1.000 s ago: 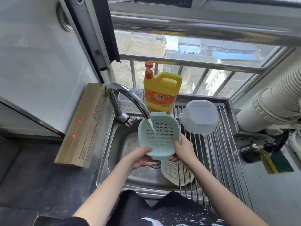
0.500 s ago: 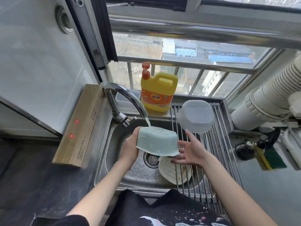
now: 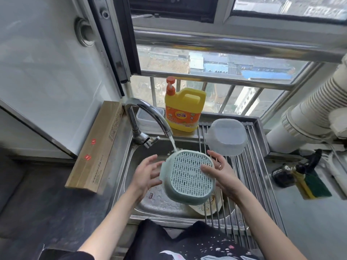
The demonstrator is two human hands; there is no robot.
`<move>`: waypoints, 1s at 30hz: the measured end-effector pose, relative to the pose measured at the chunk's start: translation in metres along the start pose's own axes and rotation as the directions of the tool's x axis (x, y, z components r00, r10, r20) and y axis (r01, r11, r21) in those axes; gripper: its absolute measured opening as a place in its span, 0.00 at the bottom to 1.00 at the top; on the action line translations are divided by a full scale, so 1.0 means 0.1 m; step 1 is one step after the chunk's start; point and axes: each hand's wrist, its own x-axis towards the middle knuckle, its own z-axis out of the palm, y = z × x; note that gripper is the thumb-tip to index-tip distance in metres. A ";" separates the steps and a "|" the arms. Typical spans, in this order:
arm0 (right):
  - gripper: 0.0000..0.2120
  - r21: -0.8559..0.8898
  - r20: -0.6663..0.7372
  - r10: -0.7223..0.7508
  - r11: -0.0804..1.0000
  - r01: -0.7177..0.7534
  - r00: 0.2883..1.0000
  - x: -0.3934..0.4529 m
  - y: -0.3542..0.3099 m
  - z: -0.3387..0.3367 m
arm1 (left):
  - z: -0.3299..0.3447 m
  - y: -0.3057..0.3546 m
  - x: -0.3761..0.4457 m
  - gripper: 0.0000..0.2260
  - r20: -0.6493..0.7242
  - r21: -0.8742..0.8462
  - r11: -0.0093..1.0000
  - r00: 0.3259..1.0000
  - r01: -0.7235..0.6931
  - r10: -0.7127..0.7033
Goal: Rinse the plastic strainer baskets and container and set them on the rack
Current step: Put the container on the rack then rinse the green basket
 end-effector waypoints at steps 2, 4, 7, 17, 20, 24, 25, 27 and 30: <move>0.45 -0.011 0.023 -0.050 0.999 0.050 0.998 -0.04 -0.01 0.02 | 0.01 0.06 -0.06 0.18 0.122 -0.092 0.989 0.987 0.112 -0.100; 0.48 -0.005 0.025 -0.056 0.998 0.056 0.998 -0.02 -0.01 0.08 | 0.06 0.08 -0.10 0.22 0.179 0.038 0.994 0.977 0.107 -0.112; 0.49 -0.044 -0.055 -0.021 0.999 0.019 0.998 0.03 0.02 0.17 | 0.17 0.04 -0.10 0.24 0.118 0.272 0.955 0.981 0.121 -0.157; 0.29 -0.112 -0.154 -0.131 0.987 0.114 0.979 -0.06 0.08 0.06 | 0.28 -0.17 0.16 0.41 -0.017 0.501 0.864 0.998 -0.048 0.066; 0.24 -0.173 -0.183 -0.119 0.981 0.087 0.976 -0.07 0.12 0.01 | 0.37 -0.16 0.18 0.41 -0.033 0.550 0.835 0.998 -0.019 0.044; 0.26 -0.171 -0.205 -0.075 0.984 0.039 0.976 -0.09 0.21 -0.19 | 0.59 -0.22 0.17 0.28 -0.006 0.625 0.780 0.999 0.029 -0.032; 0.23 -0.151 -0.208 -0.068 0.988 0.037 0.976 -0.12 0.23 -0.28 | 0.69 -0.21 0.13 0.23 0.021 0.635 0.773 0.999 0.008 -0.028; 0.20 -0.142 -0.244 -0.057 0.990 0.022 0.968 -0.16 0.23 -0.48 | 0.91 -0.28 0.15 0.19 0.060 0.646 0.763 0.998 -0.011 -0.037; 0.21 -0.183 -0.320 -0.068 0.983 0.009 0.945 -0.15 0.19 -0.79 | 1.28 -0.33 0.14 0.36 0.123 0.522 0.852 0.985 0.038 -0.120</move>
